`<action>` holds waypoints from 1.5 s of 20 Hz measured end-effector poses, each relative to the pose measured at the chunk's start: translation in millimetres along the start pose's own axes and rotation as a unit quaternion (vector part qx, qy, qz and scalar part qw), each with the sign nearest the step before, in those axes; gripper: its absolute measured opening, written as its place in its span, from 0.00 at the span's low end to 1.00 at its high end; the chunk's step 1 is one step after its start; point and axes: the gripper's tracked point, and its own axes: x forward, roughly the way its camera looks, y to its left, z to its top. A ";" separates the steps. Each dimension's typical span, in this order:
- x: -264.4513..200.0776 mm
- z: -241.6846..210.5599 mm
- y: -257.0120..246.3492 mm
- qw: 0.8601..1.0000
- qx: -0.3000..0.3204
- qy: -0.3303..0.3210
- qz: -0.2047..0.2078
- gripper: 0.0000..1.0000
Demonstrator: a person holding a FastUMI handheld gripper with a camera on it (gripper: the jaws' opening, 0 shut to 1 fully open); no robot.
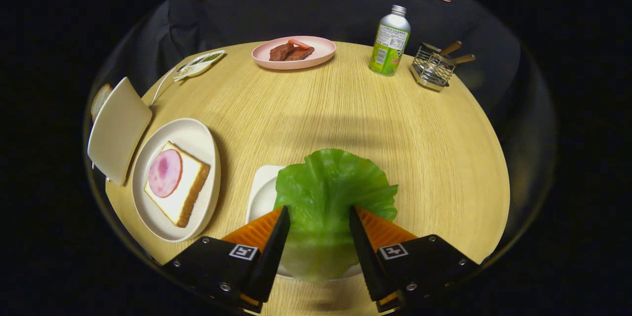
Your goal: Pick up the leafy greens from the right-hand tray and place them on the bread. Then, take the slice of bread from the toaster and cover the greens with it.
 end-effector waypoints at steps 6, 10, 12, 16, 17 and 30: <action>6.5 6.3 -10.9 0.999 0.026 -0.026 -0.008 0.22; 6.9 8.9 -7.7 0.998 0.045 -0.046 0.009 0.04; 1.2 10.4 -1.3 0.998 0.044 -0.049 0.021 0.02; -13.7 21.3 22.9 0.995 0.042 -0.069 0.054 0.02; -18.0 23.5 27.6 0.995 0.038 -0.074 0.060 0.02; -70.6 60.9 103.2 0.980 0.004 -0.131 0.152 0.02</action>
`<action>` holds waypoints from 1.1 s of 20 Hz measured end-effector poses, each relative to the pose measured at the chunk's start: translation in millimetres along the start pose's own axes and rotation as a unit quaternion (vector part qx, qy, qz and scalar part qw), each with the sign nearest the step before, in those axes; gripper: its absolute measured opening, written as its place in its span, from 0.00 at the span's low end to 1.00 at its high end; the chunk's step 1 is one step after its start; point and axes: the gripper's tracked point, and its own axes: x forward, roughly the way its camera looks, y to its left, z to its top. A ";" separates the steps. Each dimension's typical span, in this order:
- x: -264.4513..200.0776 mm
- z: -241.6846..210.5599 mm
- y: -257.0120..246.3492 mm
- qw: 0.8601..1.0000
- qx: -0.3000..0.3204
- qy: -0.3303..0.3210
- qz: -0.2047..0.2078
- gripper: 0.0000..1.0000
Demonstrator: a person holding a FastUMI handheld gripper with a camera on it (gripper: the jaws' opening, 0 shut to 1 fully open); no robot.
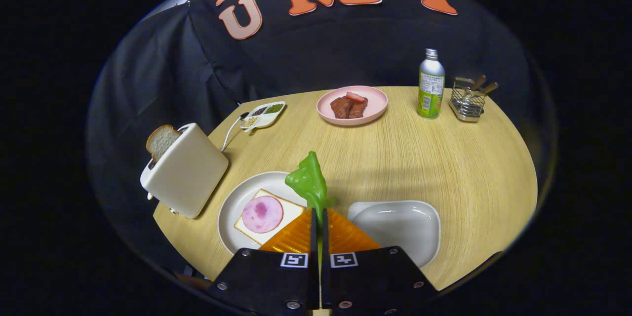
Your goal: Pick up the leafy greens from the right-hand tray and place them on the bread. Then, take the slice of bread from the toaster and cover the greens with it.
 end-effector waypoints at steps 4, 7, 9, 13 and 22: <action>6.7 2.4 23.4 0.999 -0.023 -0.003 0.023 0.02; 16.2 0.8 35.1 0.999 -0.034 -0.002 0.033 0.02; 25.0 -5.6 42.2 0.999 -0.030 0.011 0.044 0.03; 37.3 -8.1 50.8 0.998 -0.046 0.010 0.040 0.06; 60.5 -42.2 77.1 0.990 -0.130 0.052 0.028 0.16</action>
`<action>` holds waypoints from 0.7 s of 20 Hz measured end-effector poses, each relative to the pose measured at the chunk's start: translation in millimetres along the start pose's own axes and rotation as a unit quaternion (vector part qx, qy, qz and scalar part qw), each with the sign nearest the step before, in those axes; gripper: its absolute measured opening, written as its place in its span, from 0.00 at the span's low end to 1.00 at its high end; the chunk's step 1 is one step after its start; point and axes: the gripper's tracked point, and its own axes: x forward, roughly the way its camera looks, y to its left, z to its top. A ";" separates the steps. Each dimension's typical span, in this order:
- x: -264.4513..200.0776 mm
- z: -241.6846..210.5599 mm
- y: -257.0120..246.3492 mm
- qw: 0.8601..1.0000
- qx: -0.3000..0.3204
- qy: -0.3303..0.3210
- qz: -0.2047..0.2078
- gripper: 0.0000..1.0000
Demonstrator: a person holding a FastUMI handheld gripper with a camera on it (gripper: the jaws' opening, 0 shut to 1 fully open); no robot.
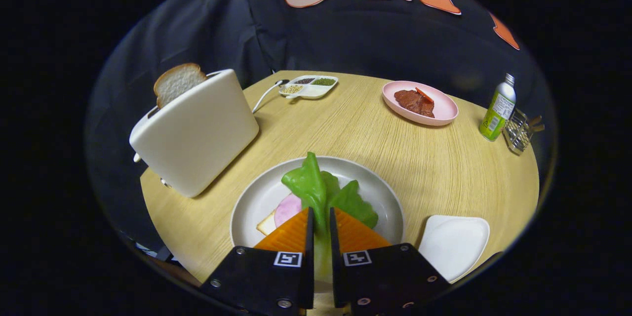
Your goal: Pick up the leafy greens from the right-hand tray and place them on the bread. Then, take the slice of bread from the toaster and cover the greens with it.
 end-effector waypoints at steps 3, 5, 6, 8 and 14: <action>-5.8 3.9 11.4 1.000 0.012 0.000 0.024 0.26; -9.2 5.5 11.6 0.999 0.022 0.000 0.029 0.33; -9.1 6.2 9.8 0.999 0.024 0.000 0.026 0.35; -11.6 10.4 6.9 1.000 0.023 -0.005 0.015 0.43; -30.2 59.3 31.6 0.999 0.007 -0.042 0.021 0.75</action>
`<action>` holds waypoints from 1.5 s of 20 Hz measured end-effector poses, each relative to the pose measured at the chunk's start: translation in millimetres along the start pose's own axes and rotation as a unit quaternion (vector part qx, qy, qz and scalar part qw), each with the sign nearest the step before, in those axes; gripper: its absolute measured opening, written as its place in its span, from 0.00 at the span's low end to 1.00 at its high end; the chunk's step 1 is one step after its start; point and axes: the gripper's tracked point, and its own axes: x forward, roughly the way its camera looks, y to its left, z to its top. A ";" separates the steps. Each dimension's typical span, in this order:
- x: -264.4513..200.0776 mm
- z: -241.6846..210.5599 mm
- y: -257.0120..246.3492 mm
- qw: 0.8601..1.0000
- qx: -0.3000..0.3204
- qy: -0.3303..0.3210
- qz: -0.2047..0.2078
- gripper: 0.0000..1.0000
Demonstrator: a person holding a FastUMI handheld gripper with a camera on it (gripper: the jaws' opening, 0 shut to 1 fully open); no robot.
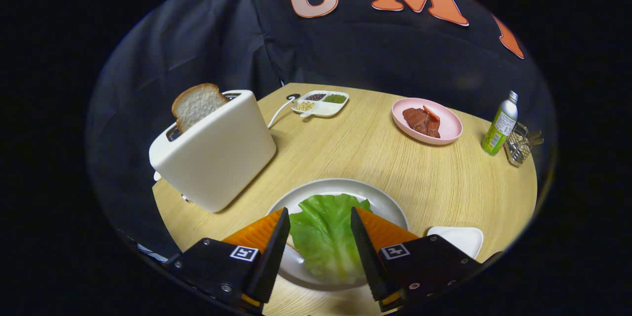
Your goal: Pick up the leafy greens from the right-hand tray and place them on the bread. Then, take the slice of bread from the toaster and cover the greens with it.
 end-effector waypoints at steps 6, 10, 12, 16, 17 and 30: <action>-15.4 43.3 21.6 1.000 -0.020 0.011 -0.018 0.90; -25.3 70.7 60.8 1.000 -0.002 0.022 0.006 0.90; -26.9 87.0 82.0 1.000 -0.007 0.026 0.014 0.90; -24.6 131.8 132.4 0.998 -0.017 0.030 0.043 0.91; -21.8 140.2 141.5 0.998 -0.024 0.034 0.046 0.90; 46.9 136.2 195.0 0.993 -0.003 0.114 0.027 0.82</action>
